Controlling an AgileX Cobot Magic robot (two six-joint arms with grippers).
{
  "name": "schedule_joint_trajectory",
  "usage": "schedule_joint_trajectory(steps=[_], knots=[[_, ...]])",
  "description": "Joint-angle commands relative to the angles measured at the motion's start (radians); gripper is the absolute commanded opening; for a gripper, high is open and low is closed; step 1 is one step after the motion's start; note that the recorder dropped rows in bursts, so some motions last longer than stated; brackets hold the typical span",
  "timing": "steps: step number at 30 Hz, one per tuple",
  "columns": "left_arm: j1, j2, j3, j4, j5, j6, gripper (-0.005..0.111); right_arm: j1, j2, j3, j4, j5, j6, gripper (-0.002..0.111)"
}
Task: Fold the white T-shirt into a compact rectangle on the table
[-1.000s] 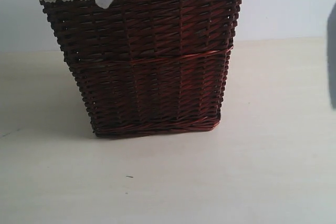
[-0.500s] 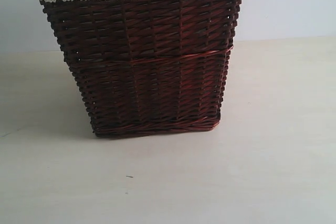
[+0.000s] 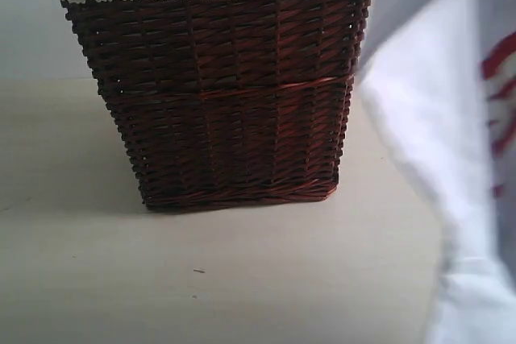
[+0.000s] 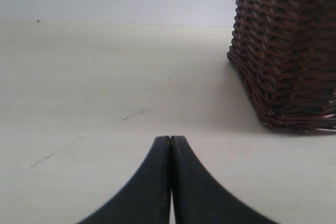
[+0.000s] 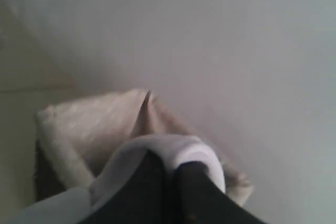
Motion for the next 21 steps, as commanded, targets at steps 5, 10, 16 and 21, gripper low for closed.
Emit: schedule_joint_trajectory(steps=[5,10,16,21], knots=[[-0.008,-0.006,0.000,0.002,-0.005,0.003,0.000,0.204,-0.040,0.472,0.054,0.025,-0.267,0.000],[-0.008,-0.006,0.000,0.002,-0.005,0.003,0.000,0.321,-0.061,0.649,0.062,0.025,-0.459,0.000],[-0.008,-0.006,0.000,0.002,-0.005,0.003,0.000,0.330,-0.048,0.737,-0.015,-0.164,-0.431,0.000],[-0.008,-0.006,0.000,0.002,-0.005,0.003,0.000,0.330,0.046,0.738,-0.026,-0.423,-0.435,0.000]])
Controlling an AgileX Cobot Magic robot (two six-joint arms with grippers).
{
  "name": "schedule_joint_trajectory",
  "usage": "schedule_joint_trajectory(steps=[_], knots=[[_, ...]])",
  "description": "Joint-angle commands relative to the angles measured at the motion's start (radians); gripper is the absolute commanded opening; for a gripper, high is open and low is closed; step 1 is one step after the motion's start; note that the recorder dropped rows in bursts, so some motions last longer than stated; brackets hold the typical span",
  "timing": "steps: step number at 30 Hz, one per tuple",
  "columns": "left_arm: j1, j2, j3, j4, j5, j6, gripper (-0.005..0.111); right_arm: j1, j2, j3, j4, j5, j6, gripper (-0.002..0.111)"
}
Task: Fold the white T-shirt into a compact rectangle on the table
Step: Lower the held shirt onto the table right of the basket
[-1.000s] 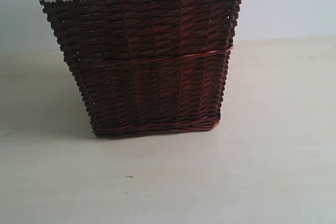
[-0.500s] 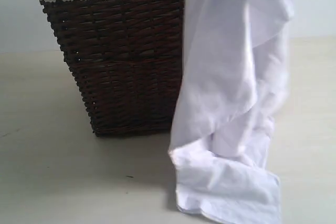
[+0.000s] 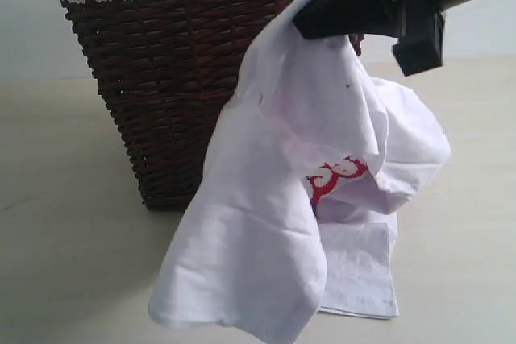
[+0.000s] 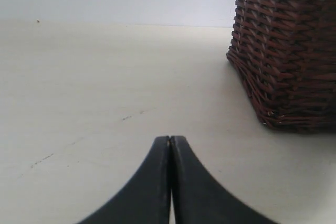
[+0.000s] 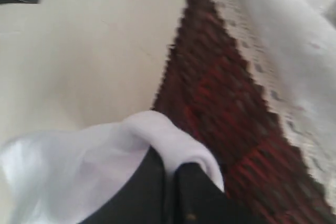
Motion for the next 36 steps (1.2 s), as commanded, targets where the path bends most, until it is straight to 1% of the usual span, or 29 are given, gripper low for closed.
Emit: schedule_joint_trajectory(steps=[1,5,9,13,16,19,21,24,25,26,27,28,29,30,31,32,33,35,36], knots=[[-0.008,-0.006,0.000,0.002,-0.005,0.003,0.000,0.001,0.093,0.003,0.046,-0.245,-0.022,0.000],[-0.008,-0.006,0.000,0.002,-0.005,0.003,0.000,0.001,0.198,-0.035,0.158,-0.351,-0.088,0.000],[-0.008,-0.006,0.000,0.002,-0.005,0.003,0.000,0.001,0.281,-0.096,0.254,-0.412,-0.090,0.000],[-0.008,-0.006,0.000,0.002,-0.005,0.003,0.000,0.001,0.309,-0.140,0.276,-0.441,-0.090,0.000],[-0.008,-0.006,0.000,0.002,-0.005,0.003,0.000,0.001,0.292,-0.142,0.234,-0.429,-0.075,0.000],[-0.008,-0.006,0.000,0.002,-0.005,0.003,0.000,0.001,0.244,-0.138,0.077,-0.302,-0.014,0.000],[-0.008,-0.006,0.000,0.002,-0.005,0.003,0.000,0.001,0.199,-0.138,-0.062,-0.155,0.054,0.000],[-0.008,-0.006,0.000,0.002,-0.005,0.003,0.000,-0.008,0.132,-0.138,-0.247,0.068,0.078,0.000],[-0.008,-0.006,0.000,0.002,-0.005,0.003,0.000,-0.036,0.087,-0.138,-0.333,0.206,0.073,0.000],[-0.008,-0.006,0.000,0.002,-0.005,0.003,0.000,-0.054,0.065,-0.138,-0.355,0.243,0.073,0.000],[-0.008,-0.006,0.000,0.002,-0.005,0.003,0.000,-0.118,0.022,-0.138,-0.379,0.243,0.069,0.000],[-0.008,-0.006,0.000,0.002,-0.005,0.003,0.000,-0.160,0.004,-0.135,-0.383,0.243,0.068,0.000],[-0.008,-0.006,0.000,0.002,-0.005,0.003,0.000,-0.263,-0.040,-0.135,-0.380,0.243,0.034,0.000],[-0.008,-0.006,0.000,0.002,-0.005,0.003,0.000,-0.308,-0.056,-0.135,-0.380,0.243,0.010,0.000],[-0.008,-0.006,0.000,0.002,-0.005,0.003,0.000,-0.418,-0.093,-0.135,-0.379,0.243,-0.061,0.000],[-0.008,-0.006,0.000,0.002,-0.005,0.003,0.000,-0.458,-0.105,-0.135,-0.379,0.243,-0.092,0.000],[-0.008,-0.006,0.000,0.002,-0.005,0.003,0.000,-0.546,-0.124,-0.135,-0.379,0.243,-0.155,0.000],[-0.008,-0.006,0.000,0.002,-0.005,0.003,0.000,-0.636,-0.126,-0.135,-0.379,0.243,-0.188,0.000],[-0.008,-0.006,0.000,0.002,-0.005,0.003,0.000,-0.658,-0.126,-0.135,-0.373,0.243,-0.188,0.000]])
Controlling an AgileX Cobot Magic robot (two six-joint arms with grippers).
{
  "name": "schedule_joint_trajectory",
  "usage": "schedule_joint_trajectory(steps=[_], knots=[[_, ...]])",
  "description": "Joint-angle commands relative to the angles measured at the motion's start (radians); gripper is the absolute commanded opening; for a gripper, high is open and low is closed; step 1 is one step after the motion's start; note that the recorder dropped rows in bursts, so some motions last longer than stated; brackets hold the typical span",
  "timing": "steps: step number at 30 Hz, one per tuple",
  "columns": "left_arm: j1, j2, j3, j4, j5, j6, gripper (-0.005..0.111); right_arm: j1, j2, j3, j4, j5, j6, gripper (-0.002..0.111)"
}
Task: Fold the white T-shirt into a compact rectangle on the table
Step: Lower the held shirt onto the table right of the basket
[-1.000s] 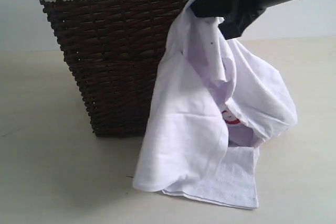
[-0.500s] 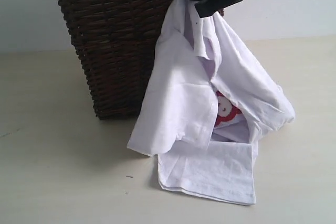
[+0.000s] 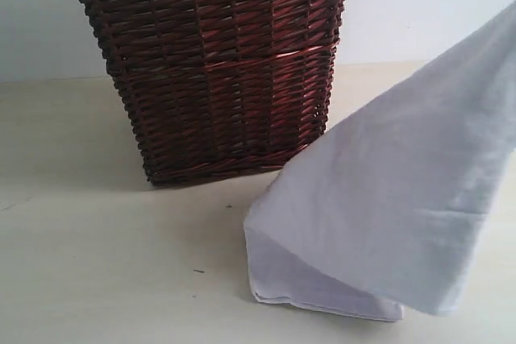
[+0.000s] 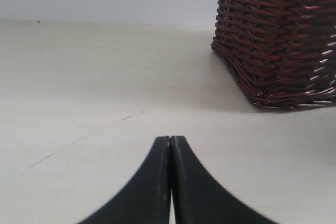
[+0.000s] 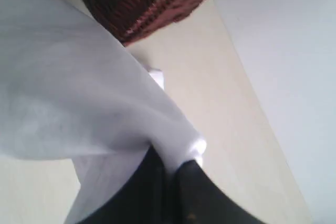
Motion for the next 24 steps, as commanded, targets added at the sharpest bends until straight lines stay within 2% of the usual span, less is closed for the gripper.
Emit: schedule_joint_trajectory(steps=[1,7,16,18,20,21,22,23,24], knots=[[-0.008,-0.006,0.000,0.002,-0.005,0.003,0.000,-0.133,-0.009,-0.008,0.044,0.005,-0.048,0.000],[-0.008,-0.006,0.000,0.002,-0.005,0.003,0.000,-0.298,-0.009,-0.068,0.308,0.005,-0.050,0.000],[-0.008,-0.006,0.000,0.002,-0.005,0.003,0.000,-0.437,0.088,-0.198,0.322,0.005,-0.050,0.000],[-0.008,-0.006,0.000,0.002,-0.005,0.003,0.000,-0.401,0.115,-0.200,0.397,0.005,-0.038,0.000],[-0.008,-0.006,0.000,0.002,-0.005,0.003,0.000,-0.262,0.128,-0.200,0.436,0.005,0.035,0.000],[-0.008,-0.006,0.000,0.002,-0.005,0.003,0.000,-0.147,0.140,-0.198,0.425,0.005,0.082,0.000],[-0.008,-0.006,0.000,0.002,-0.005,0.003,0.000,-0.080,0.145,-0.186,0.426,0.005,0.101,0.000],[-0.008,-0.006,0.000,0.002,-0.005,0.003,0.000,0.043,0.152,-0.147,0.426,0.005,0.116,0.000],[-0.008,-0.006,0.000,0.002,-0.005,0.003,0.000,0.113,0.152,-0.125,0.426,0.005,0.116,0.000]])
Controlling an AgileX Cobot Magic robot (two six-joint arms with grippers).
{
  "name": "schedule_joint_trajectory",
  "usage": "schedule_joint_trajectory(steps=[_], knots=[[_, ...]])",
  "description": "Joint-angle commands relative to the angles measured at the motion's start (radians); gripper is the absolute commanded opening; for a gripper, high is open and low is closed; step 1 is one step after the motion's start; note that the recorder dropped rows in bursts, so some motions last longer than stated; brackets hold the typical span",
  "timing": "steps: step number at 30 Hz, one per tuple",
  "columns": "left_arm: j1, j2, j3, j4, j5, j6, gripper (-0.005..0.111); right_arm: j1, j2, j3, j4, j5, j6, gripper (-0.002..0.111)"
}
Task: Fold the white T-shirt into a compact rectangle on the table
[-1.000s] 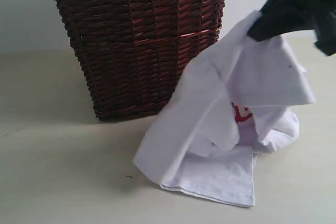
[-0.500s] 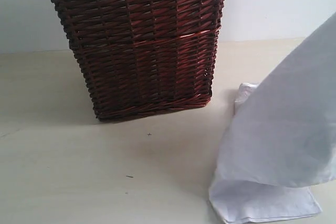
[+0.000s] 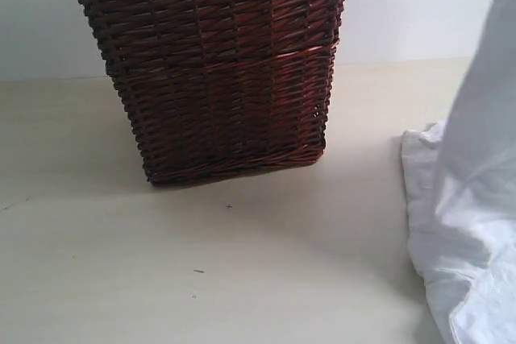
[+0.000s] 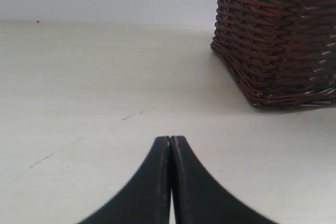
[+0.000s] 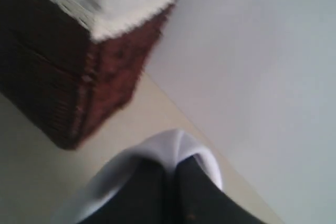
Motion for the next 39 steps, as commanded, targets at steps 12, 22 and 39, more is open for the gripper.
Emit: schedule_joint_trajectory(steps=[12,22,39], knots=[[-0.008,-0.006,0.000,0.002,-0.005,0.003,0.000,0.964,0.180,0.355,0.115,-0.391,0.002,0.030],[-0.008,-0.006,0.000,0.002,-0.005,0.003,0.000,0.899,-0.017,0.355,-0.281,-0.282,0.351,0.068],[-0.008,-0.006,0.000,0.002,-0.005,0.003,0.000,0.490,0.265,0.690,-0.074,-0.302,0.219,0.068]])
